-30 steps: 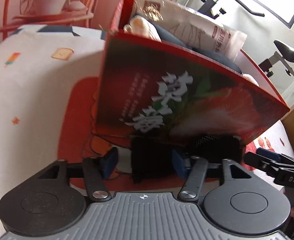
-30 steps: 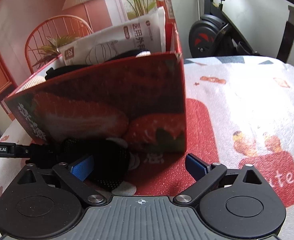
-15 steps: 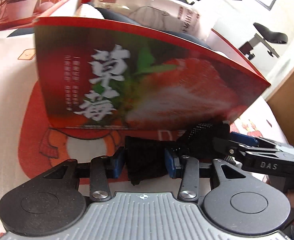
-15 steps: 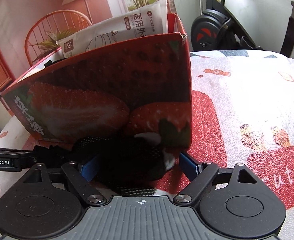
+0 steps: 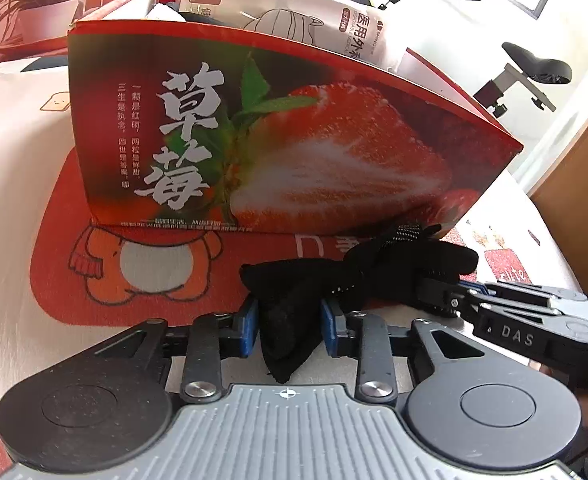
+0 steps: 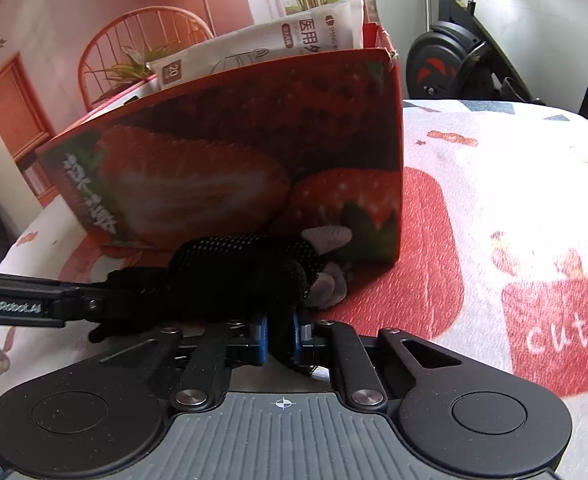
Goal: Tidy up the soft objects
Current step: 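Reach both tools to the black dotted knit glove and grasp it, then lift the black glove with both tools over the red box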
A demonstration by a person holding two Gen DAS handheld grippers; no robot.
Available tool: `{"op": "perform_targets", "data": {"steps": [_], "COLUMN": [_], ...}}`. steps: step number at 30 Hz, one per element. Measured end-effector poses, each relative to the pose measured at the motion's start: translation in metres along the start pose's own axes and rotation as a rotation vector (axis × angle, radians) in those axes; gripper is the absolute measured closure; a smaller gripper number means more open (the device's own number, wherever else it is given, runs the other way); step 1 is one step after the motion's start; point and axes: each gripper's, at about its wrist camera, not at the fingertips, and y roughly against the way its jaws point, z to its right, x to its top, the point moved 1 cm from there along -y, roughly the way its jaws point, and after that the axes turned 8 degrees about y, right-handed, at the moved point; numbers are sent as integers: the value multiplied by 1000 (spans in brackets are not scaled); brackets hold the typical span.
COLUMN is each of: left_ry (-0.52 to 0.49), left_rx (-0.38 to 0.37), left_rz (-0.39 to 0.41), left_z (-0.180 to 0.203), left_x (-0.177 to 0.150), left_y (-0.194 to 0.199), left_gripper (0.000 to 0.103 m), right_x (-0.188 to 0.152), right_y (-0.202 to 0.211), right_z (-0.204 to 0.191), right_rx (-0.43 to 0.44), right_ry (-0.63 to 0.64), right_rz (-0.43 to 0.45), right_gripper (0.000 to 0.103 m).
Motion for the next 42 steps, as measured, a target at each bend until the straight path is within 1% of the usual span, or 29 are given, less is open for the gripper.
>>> {"op": "perform_targets", "data": {"steps": [4,9,12,17,19,23,24,25,26,28,30,32,35,37,38,39,40,42], "left_ry": [-1,2,4,17,16,14,13,12,10,7,6,3,0,-2,-3,-2,-2,-5], "left_rx": [0,1,-4,-4,-1,1,1,2,2,4,5,5,4,3,2,1,-1,1], "left_rz": [6,14,15,19,22,27,28,29,30,31,32,34,36,37,37,37,38,39], "left_z": [0,3,3,-1,-2,-4,-4,-4,-4,-4,-4,-4,-4,-4,-4,-5,-5,-5], "left_x": [-8,-21,-27,-32,-34,-36,-36,-36,-36,-37,-36,-37,-36,-37,-36,-36,-36,-36], "left_y": [6,15,20,25,27,28,29,29,28,28,28,27,27,27,27,27,27,27], "left_gripper": [74,74,74,74,74,74,74,74,74,74,74,74,74,74,74,74,74,74], "right_x": [-8,-17,-19,-21,-21,-19,-18,-16,-14,-9,-4,1,3,0,-2,-4,-5,-6], "right_y": [8,20,27,38,41,48,50,51,51,50,47,39,24,18,17,17,18,17], "right_z": [-2,-3,-5,-8,-8,-6,-5,-5,-4,-3,-4,-6,-8,-8,-9,-9,-9,-10], "right_rx": [21,30,21,5,-6,-40,-49,-59,-66,-64,-66,-56,-40,-23,-16,-13,-4,10], "right_ry": [-26,-31,-28,-23,-25,-32,-30,-28,-29,-38,-36,-24,-24,-44,-51,-51,-46,-45], "right_rz": [2,0,4,23,31,60,67,74,83,99,105,100,54,24,21,28,26,21], "right_gripper": [94,94,94,91,84,77,73,65,62,49,45,45,47,55,56,60,70,78]}}
